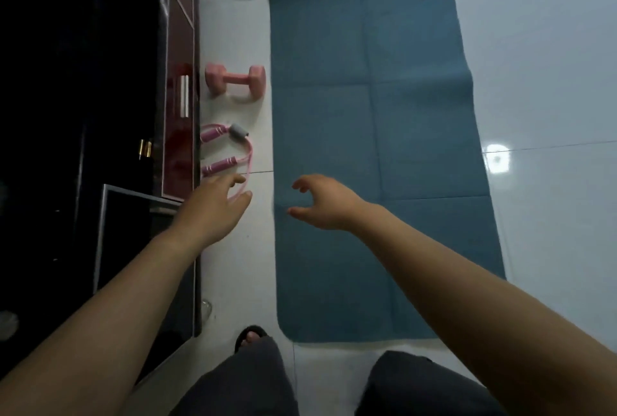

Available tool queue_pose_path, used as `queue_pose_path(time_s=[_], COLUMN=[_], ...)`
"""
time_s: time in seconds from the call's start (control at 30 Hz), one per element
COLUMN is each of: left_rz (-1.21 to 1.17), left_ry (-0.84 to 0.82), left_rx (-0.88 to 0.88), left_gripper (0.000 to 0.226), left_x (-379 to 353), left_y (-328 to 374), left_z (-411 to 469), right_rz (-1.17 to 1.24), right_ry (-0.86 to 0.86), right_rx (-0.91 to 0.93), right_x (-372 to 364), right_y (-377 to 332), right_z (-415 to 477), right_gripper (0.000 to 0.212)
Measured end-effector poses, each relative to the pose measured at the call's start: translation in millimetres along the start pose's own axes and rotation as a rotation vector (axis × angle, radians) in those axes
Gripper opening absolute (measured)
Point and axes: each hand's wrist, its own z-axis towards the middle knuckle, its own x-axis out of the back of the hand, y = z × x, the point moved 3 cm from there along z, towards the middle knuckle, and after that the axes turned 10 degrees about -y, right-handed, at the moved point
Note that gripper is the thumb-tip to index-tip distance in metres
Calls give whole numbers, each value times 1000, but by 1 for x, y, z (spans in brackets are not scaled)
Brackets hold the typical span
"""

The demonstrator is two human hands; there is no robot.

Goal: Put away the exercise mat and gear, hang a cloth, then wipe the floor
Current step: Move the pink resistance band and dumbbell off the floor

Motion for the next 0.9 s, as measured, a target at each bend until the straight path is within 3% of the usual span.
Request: queue_pose_path(time_s=[0.2,0.3,0.43,0.6,0.77,0.9], left_rz=[71,156,163,223,275,249], left_ry=[-6,-34,94,142,209,266], left_rx=[5,38,79,-9,-96,-76], left_gripper=[41,43,44,51,54,63], left_x=[-84,-112,-124,-129,-121,-124], left_y=[-72,-103,-130,-129,-126,-129], left_z=[102,142,182,213,248,278], right_rz=[-66,-67,-109,-200,-296,-369], right_ry=[58,168,266,372,399,466], right_rx=[51,106,155,15,-128,-132], right_x=[-59,-79,-104,-120,-122,-135], right_y=[66,84,100,123,147,168], right_z=[114,164,206,226,247,257], right_gripper=[57,57,56,55,70,73])
